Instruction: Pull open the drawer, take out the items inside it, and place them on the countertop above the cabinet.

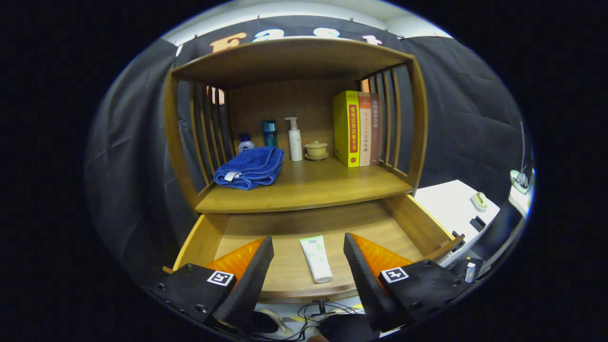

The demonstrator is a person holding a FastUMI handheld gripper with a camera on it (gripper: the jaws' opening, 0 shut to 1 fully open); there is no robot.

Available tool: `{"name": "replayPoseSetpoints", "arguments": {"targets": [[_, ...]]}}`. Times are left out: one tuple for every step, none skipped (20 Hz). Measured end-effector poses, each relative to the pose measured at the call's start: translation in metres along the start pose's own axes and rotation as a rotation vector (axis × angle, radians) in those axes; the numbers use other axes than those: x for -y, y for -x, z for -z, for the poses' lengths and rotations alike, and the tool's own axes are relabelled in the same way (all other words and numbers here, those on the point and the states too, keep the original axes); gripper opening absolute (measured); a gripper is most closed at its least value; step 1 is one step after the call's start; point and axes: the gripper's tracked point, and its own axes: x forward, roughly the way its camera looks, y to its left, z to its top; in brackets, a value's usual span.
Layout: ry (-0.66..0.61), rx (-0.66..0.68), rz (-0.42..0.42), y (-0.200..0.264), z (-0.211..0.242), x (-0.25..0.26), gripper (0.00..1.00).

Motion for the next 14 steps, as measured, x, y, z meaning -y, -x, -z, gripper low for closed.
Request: {"name": "replayPoseSetpoints", "arguments": {"targets": [[0.019, -0.028, -0.027, -0.01, 0.0, -0.01, 0.97], [0.034, -0.055, -0.054, -0.022, 0.001, -0.018, 0.97], [0.046, -0.088, -0.068, -0.036, 0.003, -0.022, 0.97], [0.047, -0.126, -0.088, -0.046, 0.006, -0.026, 0.97], [0.046, -0.163, -0.105, -0.057, 0.01, -0.032, 0.97], [0.053, -0.203, -0.112, -0.067, 0.014, -0.033, 0.97], [0.063, -0.247, -0.116, -0.077, 0.02, -0.033, 0.97], [0.066, -0.297, -0.124, -0.083, 0.027, -0.033, 0.97], [0.059, -0.353, -0.134, -0.09, 0.036, -0.036, 0.97], [0.046, -0.404, -0.143, -0.098, 0.047, -0.036, 0.97], [0.038, -0.447, -0.132, -0.105, 0.055, -0.031, 0.97], [0.039, -0.483, -0.118, -0.113, 0.064, -0.024, 0.97], [0.048, -0.519, -0.102, -0.118, 0.072, -0.017, 0.97], [0.055, -0.555, -0.092, -0.122, 0.081, -0.011, 0.97]]}}
